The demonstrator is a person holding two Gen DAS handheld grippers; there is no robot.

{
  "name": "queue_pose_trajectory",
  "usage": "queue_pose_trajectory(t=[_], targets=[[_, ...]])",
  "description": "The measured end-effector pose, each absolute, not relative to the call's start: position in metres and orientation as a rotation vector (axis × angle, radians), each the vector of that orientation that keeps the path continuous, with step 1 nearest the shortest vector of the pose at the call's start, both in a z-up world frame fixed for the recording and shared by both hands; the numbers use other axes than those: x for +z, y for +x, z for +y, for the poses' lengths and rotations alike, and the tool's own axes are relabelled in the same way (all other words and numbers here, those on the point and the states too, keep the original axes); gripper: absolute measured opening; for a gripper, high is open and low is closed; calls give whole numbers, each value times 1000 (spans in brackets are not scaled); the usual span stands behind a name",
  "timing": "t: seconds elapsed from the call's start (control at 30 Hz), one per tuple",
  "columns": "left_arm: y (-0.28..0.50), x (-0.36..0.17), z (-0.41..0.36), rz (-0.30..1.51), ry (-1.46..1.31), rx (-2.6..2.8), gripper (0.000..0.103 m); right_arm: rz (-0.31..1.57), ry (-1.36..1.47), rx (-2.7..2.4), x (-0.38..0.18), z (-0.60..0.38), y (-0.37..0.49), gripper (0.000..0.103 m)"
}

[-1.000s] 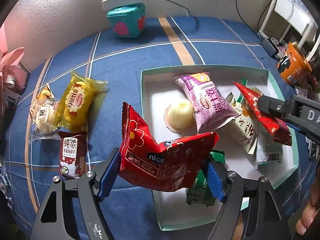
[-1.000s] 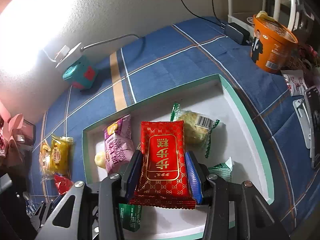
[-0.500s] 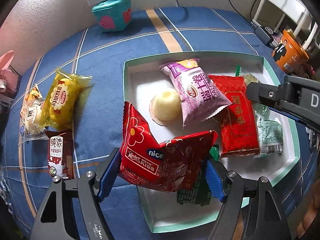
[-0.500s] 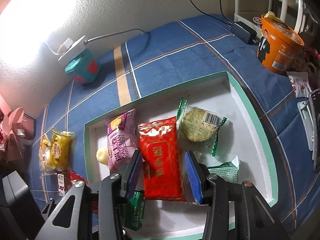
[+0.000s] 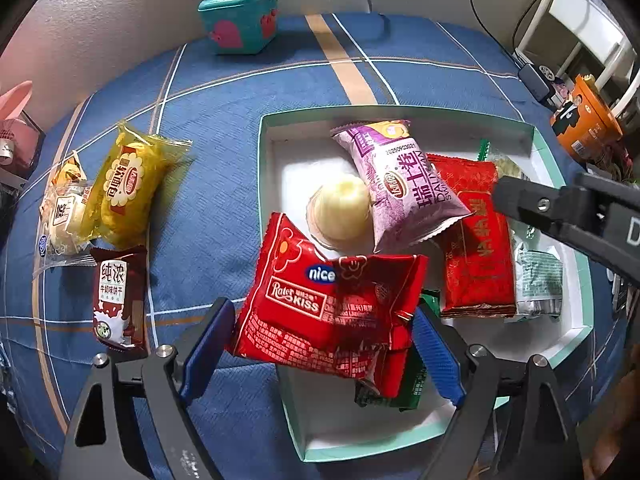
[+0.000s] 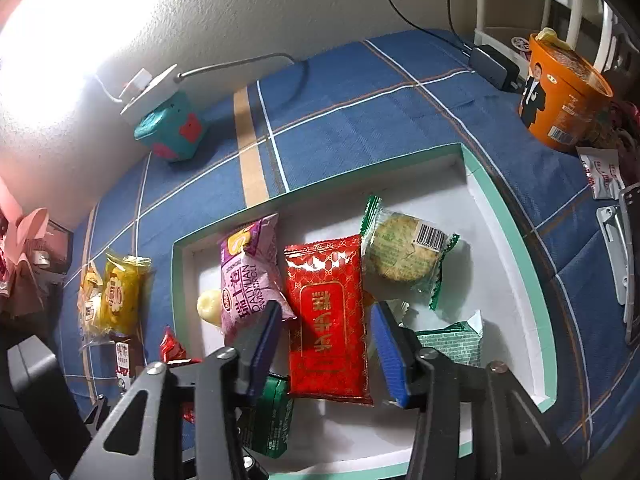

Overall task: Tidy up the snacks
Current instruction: 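Carry both red packets into the tray and open both grippers, then withdraw both grippers from the tray toward the remaining snacks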

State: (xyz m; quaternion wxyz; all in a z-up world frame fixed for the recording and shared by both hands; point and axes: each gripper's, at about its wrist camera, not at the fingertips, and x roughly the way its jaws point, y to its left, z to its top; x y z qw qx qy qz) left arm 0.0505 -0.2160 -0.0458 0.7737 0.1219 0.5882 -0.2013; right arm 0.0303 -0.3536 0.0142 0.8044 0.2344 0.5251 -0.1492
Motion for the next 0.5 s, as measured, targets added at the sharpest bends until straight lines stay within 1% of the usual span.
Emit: queue_pose_trajectory(t=[0.07,0.23,0.3,0.43,0.5], targets=[[51,-42,-214,1274,256,-433,92,1127,500,-316,13,-353,31,62],[58,-28,-201,1266,221,-394,93,1133,489,-311,14,-352,32,70],[61,-25,-193,1273,197,-362,93,1134,480,-309,14,-351,33,75],[74,-17,-167,1277,105,-293,93,1136,464,-303,16,-347,34,76],[77,-14,-158,1274,52,-263,96,1138,454,-303,16,-345,35,76]])
